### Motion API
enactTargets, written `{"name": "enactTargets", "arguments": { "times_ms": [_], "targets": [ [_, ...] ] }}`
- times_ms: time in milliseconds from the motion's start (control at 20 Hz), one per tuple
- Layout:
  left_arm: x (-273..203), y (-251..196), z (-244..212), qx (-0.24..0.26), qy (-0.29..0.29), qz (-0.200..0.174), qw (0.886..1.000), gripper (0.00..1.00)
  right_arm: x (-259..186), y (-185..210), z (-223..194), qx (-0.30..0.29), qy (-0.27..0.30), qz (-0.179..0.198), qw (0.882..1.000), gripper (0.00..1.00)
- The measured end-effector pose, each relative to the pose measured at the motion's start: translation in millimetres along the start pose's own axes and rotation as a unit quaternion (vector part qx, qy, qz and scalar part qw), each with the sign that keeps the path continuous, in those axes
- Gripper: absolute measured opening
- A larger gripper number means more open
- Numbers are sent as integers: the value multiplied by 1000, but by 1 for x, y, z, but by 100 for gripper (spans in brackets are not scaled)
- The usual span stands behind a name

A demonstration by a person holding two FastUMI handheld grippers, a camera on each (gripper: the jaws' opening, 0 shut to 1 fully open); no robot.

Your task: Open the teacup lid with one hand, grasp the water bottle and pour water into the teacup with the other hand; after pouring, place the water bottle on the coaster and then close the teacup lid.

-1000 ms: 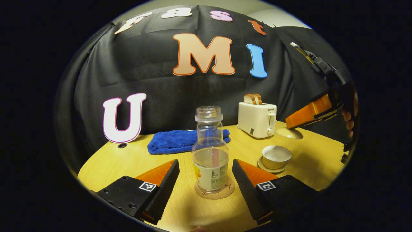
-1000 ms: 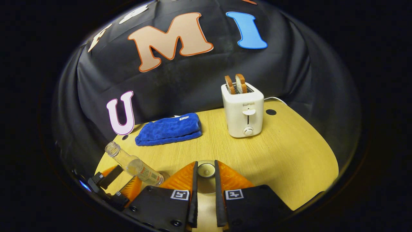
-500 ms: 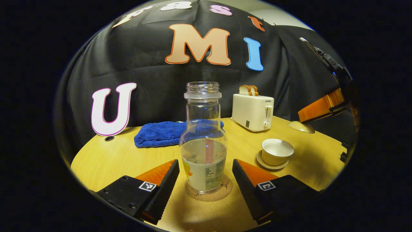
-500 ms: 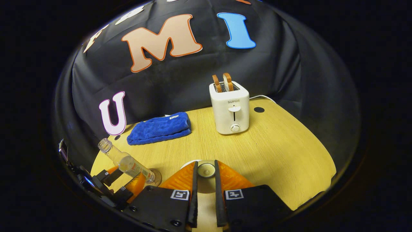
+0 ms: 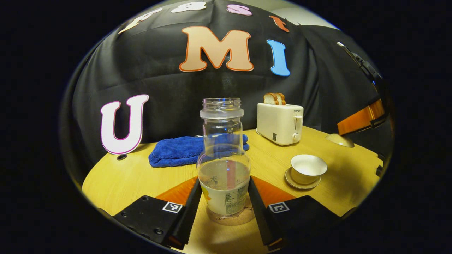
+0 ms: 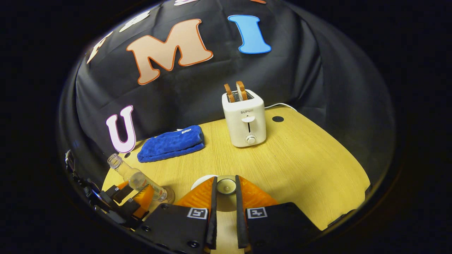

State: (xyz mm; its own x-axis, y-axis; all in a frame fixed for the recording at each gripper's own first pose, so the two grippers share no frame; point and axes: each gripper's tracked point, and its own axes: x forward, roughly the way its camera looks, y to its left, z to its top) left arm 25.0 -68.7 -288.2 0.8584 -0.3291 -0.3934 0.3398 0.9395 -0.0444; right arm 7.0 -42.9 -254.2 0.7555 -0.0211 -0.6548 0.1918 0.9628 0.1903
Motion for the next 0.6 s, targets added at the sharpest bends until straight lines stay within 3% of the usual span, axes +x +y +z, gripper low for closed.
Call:
{"name": "enactTargets", "arguments": {
  "times_ms": [350,600],
  "targets": [
    [9,1,1,106,50,21,993,72,-4,-16,2,5,-6,3,1000,26],
    [10,-9,0,211,82,8,974,72,-3,-29,-3,-2,-6,14,1000,26]
  ]
}}
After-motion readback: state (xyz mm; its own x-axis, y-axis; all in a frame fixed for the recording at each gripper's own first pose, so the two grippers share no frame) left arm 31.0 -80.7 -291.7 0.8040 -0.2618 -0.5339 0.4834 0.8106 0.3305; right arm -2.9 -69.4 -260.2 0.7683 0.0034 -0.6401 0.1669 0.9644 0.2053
